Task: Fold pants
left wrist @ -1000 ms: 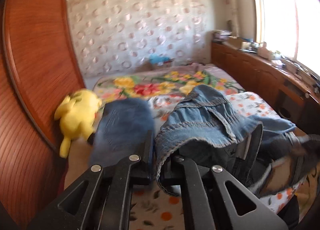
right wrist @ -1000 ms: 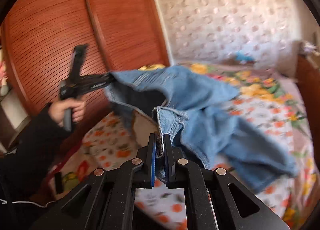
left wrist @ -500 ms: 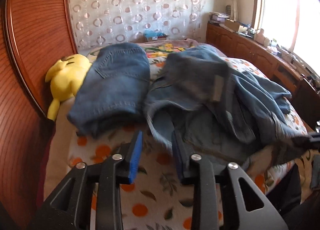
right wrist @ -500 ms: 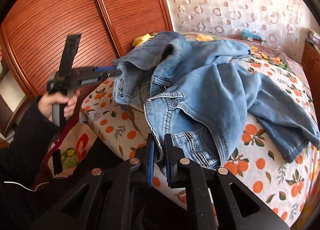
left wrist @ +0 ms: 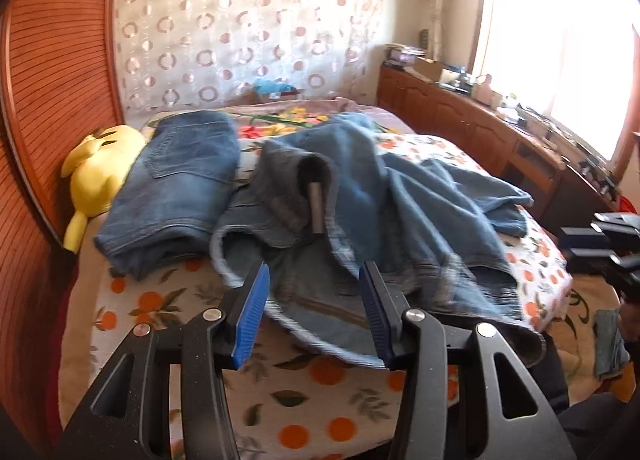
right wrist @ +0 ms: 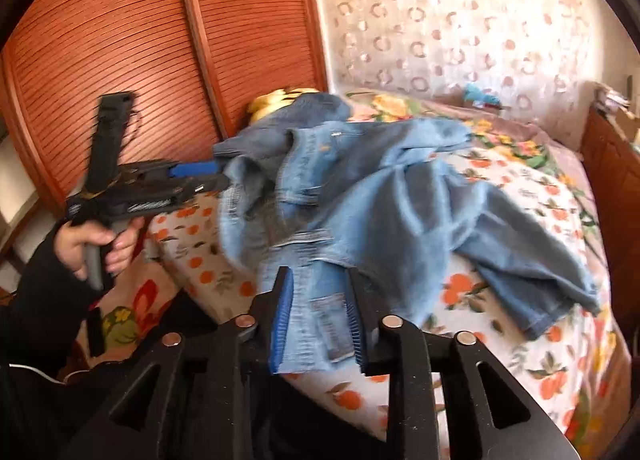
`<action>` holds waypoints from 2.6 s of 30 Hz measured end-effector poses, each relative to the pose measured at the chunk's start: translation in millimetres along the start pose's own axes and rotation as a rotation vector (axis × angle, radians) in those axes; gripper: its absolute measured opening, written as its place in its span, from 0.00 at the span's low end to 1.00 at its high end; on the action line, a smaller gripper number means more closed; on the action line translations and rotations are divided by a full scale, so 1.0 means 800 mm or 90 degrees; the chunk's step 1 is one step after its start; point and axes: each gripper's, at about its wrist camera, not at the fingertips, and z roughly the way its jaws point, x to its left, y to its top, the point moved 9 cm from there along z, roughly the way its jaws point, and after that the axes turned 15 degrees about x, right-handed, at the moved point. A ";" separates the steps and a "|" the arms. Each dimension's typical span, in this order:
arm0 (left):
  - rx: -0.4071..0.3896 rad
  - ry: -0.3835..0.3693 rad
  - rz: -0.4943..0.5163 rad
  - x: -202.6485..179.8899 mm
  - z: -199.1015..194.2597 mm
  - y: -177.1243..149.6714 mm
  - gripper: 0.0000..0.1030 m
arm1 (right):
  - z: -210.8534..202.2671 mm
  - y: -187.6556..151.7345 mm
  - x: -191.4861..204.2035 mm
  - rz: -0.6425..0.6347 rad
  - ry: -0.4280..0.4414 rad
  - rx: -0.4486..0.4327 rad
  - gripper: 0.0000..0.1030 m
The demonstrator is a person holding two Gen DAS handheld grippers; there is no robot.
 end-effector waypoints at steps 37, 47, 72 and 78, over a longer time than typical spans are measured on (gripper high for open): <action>0.130 -0.097 0.017 -0.132 0.065 -0.070 0.46 | 0.029 -0.066 -0.231 0.199 -0.208 0.031 0.53; 0.110 -0.183 0.048 -0.167 0.050 -0.074 0.28 | 0.030 -0.058 -0.255 0.208 -0.219 0.027 0.54; -0.067 -0.081 0.017 -0.065 -0.050 0.042 0.02 | 0.084 -0.026 -0.318 0.120 -0.255 0.102 0.51; -0.104 -0.041 0.012 -0.032 -0.074 0.075 0.02 | 0.058 -0.011 -0.316 0.125 -0.259 0.072 0.04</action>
